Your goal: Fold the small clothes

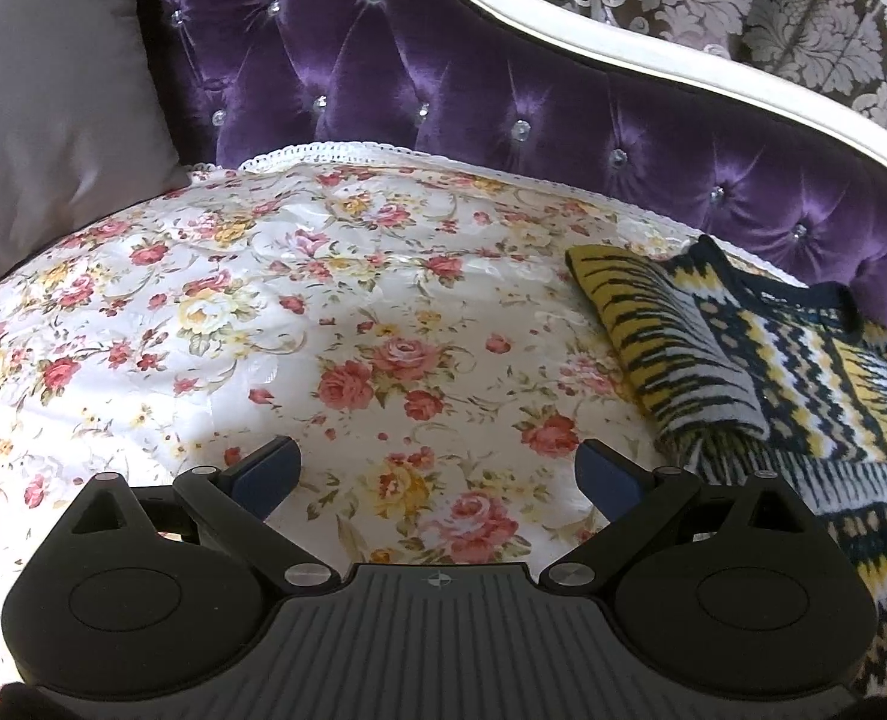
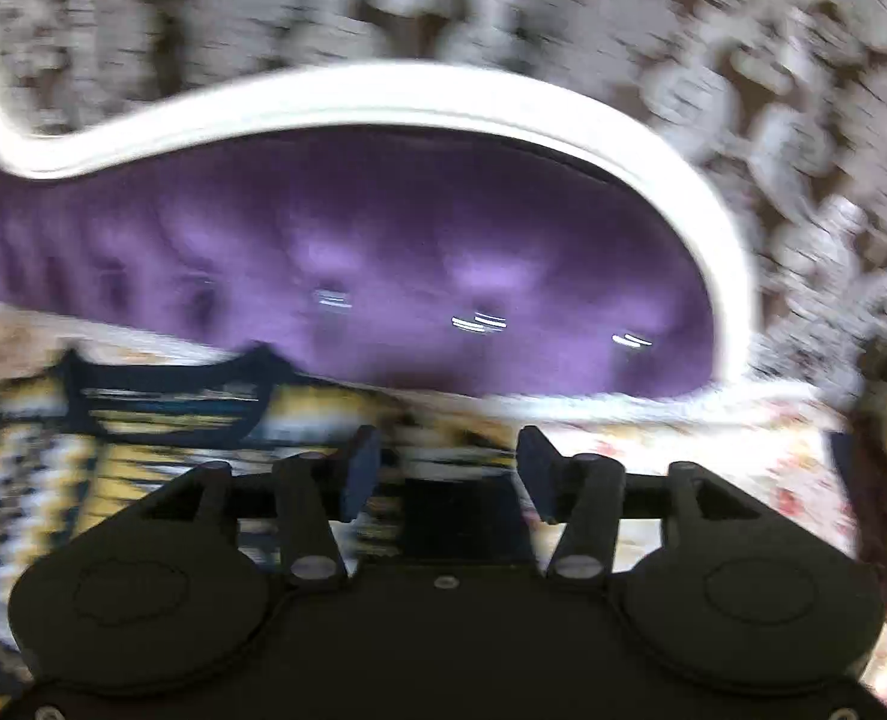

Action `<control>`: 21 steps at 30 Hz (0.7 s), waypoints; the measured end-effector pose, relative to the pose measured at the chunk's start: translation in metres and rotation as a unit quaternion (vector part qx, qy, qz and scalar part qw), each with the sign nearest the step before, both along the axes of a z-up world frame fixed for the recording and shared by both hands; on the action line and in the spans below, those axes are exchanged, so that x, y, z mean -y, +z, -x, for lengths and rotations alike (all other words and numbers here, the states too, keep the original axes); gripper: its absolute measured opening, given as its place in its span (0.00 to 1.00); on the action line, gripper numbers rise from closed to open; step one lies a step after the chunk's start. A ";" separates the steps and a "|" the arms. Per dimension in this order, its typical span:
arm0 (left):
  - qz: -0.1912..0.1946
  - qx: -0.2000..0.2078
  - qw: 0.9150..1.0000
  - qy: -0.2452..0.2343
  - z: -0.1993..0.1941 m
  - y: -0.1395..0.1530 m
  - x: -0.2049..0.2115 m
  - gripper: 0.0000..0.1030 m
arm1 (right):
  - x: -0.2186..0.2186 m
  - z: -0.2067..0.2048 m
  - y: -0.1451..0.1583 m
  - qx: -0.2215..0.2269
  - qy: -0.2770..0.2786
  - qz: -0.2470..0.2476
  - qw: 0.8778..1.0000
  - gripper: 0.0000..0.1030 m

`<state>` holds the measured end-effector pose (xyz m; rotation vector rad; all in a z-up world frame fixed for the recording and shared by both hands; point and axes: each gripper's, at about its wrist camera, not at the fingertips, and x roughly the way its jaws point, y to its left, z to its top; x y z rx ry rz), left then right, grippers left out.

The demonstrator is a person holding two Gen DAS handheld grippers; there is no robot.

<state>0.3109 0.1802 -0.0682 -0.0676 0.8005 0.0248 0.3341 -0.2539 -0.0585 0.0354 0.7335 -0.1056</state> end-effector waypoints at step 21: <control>0.039 0.018 0.998 0.053 0.009 0.011 -0.043 0.97 | -0.221 0.041 -0.017 -0.036 0.311 -0.109 0.944 0.59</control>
